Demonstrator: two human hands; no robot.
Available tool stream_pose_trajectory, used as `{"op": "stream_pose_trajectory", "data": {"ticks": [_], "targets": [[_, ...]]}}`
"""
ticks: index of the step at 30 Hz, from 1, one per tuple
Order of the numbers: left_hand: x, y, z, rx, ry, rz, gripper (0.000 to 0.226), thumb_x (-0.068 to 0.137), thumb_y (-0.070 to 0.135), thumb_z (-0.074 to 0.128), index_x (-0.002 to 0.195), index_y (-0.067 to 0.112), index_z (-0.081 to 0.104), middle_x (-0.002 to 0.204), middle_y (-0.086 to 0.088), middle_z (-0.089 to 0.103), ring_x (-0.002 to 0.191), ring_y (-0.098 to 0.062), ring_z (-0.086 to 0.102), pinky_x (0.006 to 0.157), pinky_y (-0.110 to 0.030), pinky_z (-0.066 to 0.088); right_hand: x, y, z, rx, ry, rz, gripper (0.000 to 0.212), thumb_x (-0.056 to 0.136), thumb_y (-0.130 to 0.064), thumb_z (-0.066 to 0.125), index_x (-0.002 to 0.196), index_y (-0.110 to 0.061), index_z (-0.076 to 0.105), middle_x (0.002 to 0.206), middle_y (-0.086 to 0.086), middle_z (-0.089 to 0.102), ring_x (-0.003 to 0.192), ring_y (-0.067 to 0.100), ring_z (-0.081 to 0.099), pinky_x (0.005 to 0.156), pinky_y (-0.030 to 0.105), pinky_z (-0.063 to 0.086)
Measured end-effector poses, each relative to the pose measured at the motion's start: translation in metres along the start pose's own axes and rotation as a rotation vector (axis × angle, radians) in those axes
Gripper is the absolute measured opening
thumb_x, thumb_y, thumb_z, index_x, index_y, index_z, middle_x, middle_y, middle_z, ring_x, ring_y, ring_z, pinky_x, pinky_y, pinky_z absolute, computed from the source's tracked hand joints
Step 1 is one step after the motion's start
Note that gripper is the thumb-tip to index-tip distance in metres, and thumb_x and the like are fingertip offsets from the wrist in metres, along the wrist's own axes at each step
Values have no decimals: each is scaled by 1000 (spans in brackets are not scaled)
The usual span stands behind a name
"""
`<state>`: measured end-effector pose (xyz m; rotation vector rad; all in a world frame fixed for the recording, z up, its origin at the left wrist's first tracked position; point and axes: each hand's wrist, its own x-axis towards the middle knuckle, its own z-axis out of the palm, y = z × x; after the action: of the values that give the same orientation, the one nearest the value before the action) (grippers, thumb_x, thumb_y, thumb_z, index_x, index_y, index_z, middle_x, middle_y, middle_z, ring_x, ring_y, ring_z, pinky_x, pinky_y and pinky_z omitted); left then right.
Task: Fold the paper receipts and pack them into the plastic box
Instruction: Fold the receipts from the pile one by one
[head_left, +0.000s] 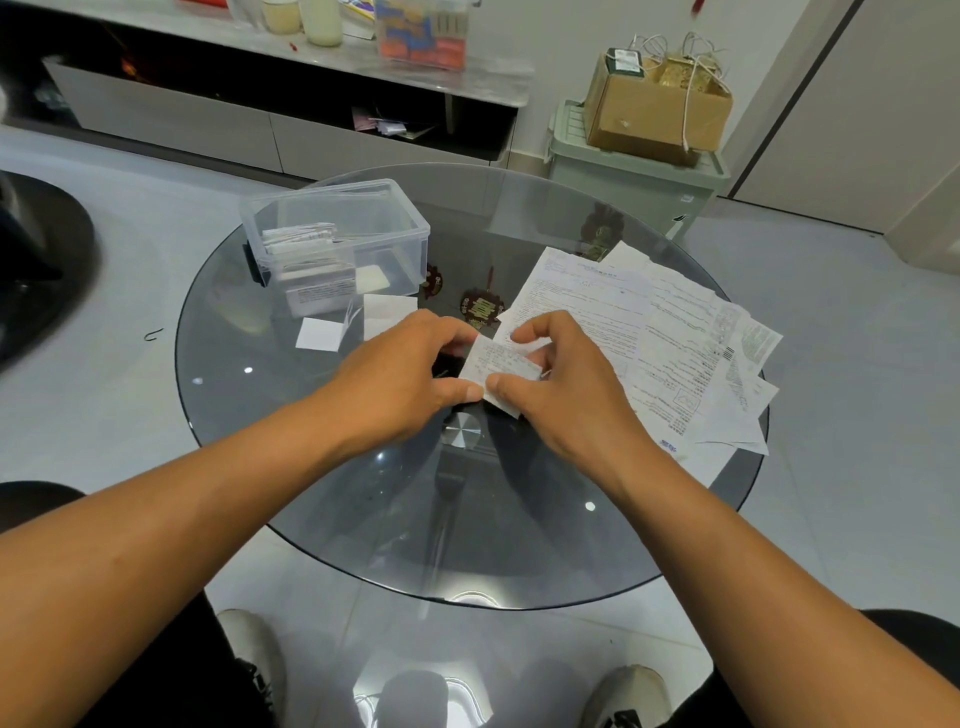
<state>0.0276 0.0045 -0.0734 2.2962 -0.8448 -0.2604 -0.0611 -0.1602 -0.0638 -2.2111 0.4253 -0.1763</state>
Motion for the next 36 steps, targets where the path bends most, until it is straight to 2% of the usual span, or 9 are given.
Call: {"op": "stream_pose_trajectory", "data": {"ticks": [5,9,12,18,22,27,30,32,36], "targets": [[-1,1,-1,-346,110,-95,38,84,21,82,117,30,64,87,9,66,64,2,54,65,-16,48,-3,-4,1,167,22,-83,41,102,-15,57,137,-36,50,73,1,74,70,13,72,74,38,58],[-2,4,-9,-666,138,-203,29,82,10,82,109,16,70,86,-6,76,79,-18,72,77,-27,60,-3,-10,0,429,-4,-25,50,103,-3,50,147,-28,45,87,6,78,76,21,77,75,34,64],[-6,12,-13,-832,172,-234,20,83,-1,78,99,8,72,81,-5,76,76,-17,73,69,-23,60,-3,-12,-1,535,-29,60,41,103,-3,53,141,-19,55,94,9,79,82,22,79,80,39,65],[-8,14,-15,-682,185,-151,14,84,2,79,90,15,78,87,-5,78,84,-17,75,78,-24,61,-3,-14,-4,551,-81,95,30,103,-2,50,118,-19,69,88,10,79,79,26,79,75,38,65],[-7,16,-15,-690,101,-202,22,93,1,62,94,15,79,88,-4,78,87,-19,75,84,-30,61,-5,-15,-5,551,-71,61,32,99,8,46,99,-8,74,87,9,80,79,23,79,69,30,64],[-9,15,-14,-783,81,-223,23,85,6,78,107,10,71,94,-14,74,80,-22,74,75,-29,61,-6,-18,-5,515,-66,15,34,99,3,42,96,-4,75,85,11,79,79,23,79,73,35,65],[-9,14,-17,-740,117,-180,22,85,1,77,104,7,70,86,-14,73,75,-23,73,72,-27,62,-8,-17,-4,501,-53,-22,11,100,-12,61,106,-11,70,84,10,78,78,23,78,74,39,65],[-9,15,-19,-678,112,-133,19,85,3,78,102,8,71,86,-17,73,79,-27,74,76,-33,63,-8,-14,-2,477,-57,-23,17,96,-19,72,111,-12,68,82,10,78,75,26,78,72,41,65],[-11,14,-16,-600,96,-115,11,89,7,75,99,11,74,85,-16,74,78,-30,73,83,-45,62,-4,-10,-1,370,-78,-36,14,100,-21,68,92,-11,75,76,7,77,73,25,78,73,42,64]]}}
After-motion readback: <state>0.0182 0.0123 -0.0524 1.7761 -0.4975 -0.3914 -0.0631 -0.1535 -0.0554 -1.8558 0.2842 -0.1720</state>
